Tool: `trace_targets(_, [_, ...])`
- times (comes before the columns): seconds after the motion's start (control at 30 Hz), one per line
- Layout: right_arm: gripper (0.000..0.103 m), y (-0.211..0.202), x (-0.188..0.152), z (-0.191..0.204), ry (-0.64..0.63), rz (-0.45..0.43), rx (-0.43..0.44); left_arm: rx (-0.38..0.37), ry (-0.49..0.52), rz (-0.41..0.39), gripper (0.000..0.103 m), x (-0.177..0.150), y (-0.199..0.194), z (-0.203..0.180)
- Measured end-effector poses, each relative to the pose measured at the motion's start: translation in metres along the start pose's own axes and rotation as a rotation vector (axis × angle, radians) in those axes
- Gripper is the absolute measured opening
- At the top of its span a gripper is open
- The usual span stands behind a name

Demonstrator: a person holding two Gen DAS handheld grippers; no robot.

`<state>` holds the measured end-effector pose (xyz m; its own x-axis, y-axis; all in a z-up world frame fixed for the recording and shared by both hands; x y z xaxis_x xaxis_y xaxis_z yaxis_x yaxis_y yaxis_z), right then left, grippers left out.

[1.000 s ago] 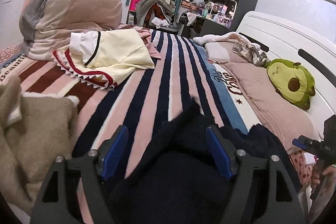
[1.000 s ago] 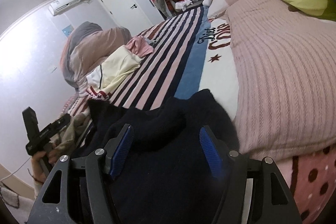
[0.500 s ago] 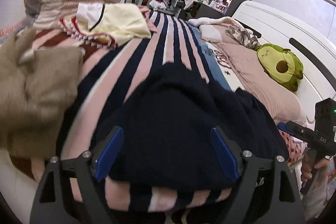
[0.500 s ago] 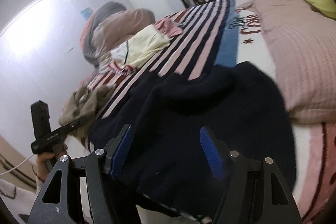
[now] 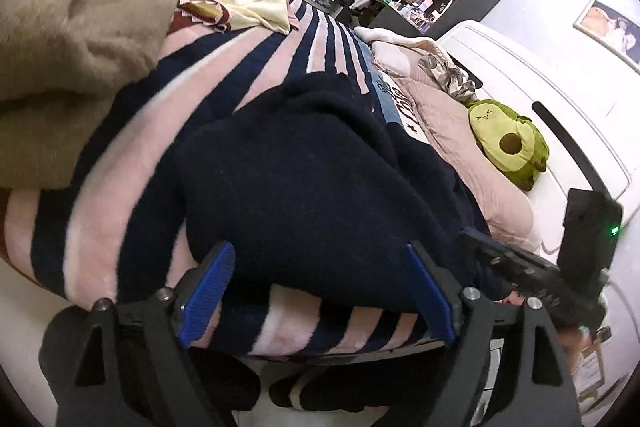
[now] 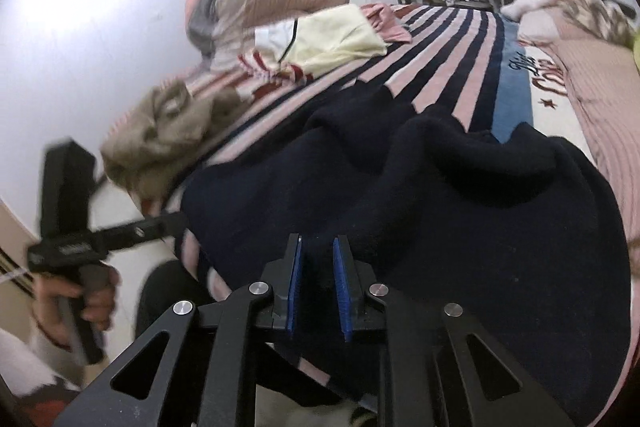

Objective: Fold small clothes

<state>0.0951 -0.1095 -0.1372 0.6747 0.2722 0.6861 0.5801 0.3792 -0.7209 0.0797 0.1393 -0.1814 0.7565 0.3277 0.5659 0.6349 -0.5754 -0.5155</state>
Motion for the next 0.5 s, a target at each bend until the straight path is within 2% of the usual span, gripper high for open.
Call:
trace_targets(0.1, [0.01,0.014,-0.006,0.006,-0.054,0.053,-0.069,-0.029,-0.044,0.021,0.083,-0.005,0.0,0.005])
trace_targets(0.2, [0.01,0.018,-0.011,0.007,-0.071,0.072,-0.087,-0.025,-0.07,0.048,0.083,-0.014,0.008,0.009])
trace_targets(0.3, [0.01,0.016,-0.011,0.009,-0.073,0.07,-0.089,-0.045,-0.113,0.065,0.083,-0.019,0.02,0.015])
trace_targets(0.43, [0.01,0.008,-0.011,0.007,-0.058,0.059,-0.064,-0.087,-0.134,0.023,0.083,-0.011,0.029,0.013])
trace_targets(0.5, [0.011,0.005,-0.011,0.006,-0.037,0.053,-0.038,-0.082,-0.13,0.006,0.083,-0.003,0.035,0.011])
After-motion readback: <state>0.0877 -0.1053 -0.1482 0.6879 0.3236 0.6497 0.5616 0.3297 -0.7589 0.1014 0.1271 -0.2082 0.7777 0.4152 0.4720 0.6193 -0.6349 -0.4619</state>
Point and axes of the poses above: each gripper's, at about its wrist camera, not at the fingertips, and y roughly the way its jaws point, z to its left, x to its top, the point moved 2 cm from there along y, roughly the way its jaws point, and after that the axes turned 8 degrees about -x, right-handed, at the moved point
